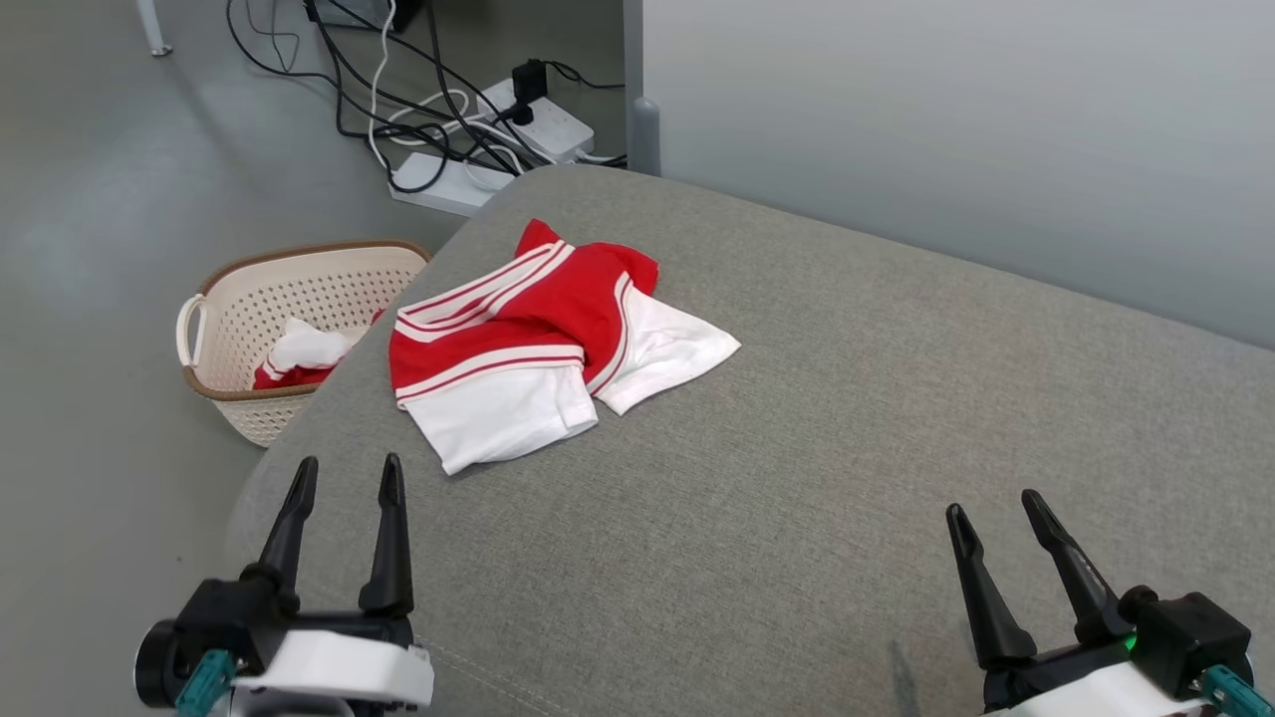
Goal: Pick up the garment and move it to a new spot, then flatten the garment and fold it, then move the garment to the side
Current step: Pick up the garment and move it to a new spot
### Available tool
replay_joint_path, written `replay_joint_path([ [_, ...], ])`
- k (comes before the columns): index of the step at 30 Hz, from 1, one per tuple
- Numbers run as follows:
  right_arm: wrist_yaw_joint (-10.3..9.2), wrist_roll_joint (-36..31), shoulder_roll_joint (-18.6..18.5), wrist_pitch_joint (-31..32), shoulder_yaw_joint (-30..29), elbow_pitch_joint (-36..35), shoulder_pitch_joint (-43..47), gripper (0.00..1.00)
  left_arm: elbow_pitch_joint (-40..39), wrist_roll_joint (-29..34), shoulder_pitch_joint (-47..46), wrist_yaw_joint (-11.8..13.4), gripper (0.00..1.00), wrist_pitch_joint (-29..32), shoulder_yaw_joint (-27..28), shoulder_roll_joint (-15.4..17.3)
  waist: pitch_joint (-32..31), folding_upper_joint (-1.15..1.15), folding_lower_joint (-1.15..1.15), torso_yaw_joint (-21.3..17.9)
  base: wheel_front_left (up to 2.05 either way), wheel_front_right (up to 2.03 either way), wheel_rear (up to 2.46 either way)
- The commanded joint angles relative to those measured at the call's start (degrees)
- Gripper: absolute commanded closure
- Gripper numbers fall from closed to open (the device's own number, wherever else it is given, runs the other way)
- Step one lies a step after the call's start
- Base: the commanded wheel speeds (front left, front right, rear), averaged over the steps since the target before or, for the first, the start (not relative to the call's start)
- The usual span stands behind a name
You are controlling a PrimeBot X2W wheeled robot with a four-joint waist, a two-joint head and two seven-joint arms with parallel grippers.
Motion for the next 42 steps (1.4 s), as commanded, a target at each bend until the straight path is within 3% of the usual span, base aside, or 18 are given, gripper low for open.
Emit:
replay_joint_path([
  [1,0.24,0.1,-1.2,-0.3,1.3,-1.6,-2.7,0.00,-0.7,-1.1,-4.9,0.3,0.00,-0.6,1.2,0.1,1.7,0.00,0.00,-1.6,0.00,0.00,0.00],
  [15,0.24,0.5,-5.2,-0.3,2.0,-3.3,-7.2,0.00,13.1,-9.7,-21.9,4.4,0.00,-0.1,1.0,0.1,12.4,0.00,0.00,-9.5,0.00,0.00,0.00],
  [25,0.24,1.6,-6.9,-0.3,1.8,-5.0,-11.0,0.00,28.4,-15.6,-37.6,5.8,0.00,6.3,3.1,0.3,18.6,0.00,0.00,-13.5,0.00,0.00,0.00],
  [42,0.24,3.5,-7.3,-0.3,3.2,-5.8,-14.5,0.00,53.3,-16.2,-52.4,6.9,0.00,13.9,2.6,4.8,24.4,0.00,0.00,-17.9,0.00,0.00,0.00],
])
